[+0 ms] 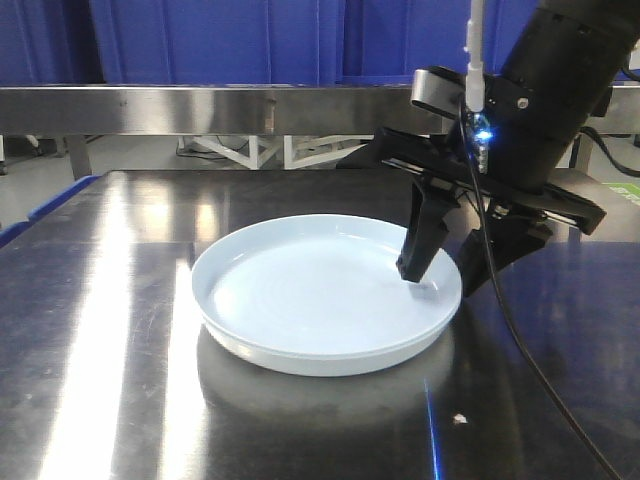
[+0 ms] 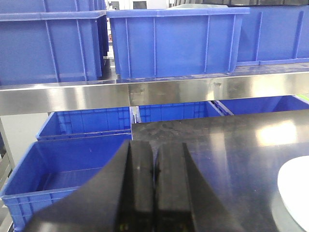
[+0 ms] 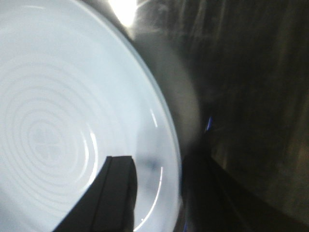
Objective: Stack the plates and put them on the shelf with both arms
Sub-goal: 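Lift the stacked plates off the table with the right gripper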
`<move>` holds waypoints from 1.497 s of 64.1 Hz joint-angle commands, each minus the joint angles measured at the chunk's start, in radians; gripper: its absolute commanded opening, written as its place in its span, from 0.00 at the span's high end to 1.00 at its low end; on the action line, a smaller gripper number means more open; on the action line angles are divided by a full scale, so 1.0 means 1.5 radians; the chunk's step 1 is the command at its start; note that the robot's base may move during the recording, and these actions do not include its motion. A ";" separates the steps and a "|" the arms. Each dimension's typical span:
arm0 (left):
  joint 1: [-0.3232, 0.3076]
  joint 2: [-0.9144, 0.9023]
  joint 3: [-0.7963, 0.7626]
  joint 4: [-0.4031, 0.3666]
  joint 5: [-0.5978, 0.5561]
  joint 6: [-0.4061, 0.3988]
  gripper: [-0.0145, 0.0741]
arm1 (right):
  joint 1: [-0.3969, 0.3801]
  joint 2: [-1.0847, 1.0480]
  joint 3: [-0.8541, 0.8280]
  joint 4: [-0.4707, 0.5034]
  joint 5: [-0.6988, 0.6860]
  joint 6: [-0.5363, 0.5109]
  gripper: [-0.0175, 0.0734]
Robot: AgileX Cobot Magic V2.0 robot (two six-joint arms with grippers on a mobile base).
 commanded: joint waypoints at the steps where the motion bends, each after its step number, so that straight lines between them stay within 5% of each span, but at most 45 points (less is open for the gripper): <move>1: 0.002 0.007 -0.021 0.000 -0.055 -0.001 0.75 | 0.002 -0.030 -0.013 0.021 -0.015 0.008 0.45; 34: 0.002 0.007 -0.021 0.000 -0.055 -0.001 0.75 | 0.002 -0.043 -0.013 0.020 -0.014 0.013 0.76; 55: 0.002 0.007 -0.021 0.000 -0.055 -0.001 0.75 | 0.001 -0.132 0.018 -0.054 -0.118 0.013 0.76; 78: 0.002 0.007 -0.021 0.000 -0.055 -0.001 0.75 | -0.036 -0.321 0.224 -0.097 -0.387 -0.003 0.76; 96: 0.002 0.007 -0.021 0.000 -0.055 -0.001 0.75 | -0.036 -0.442 0.339 -0.158 -0.481 -0.052 0.76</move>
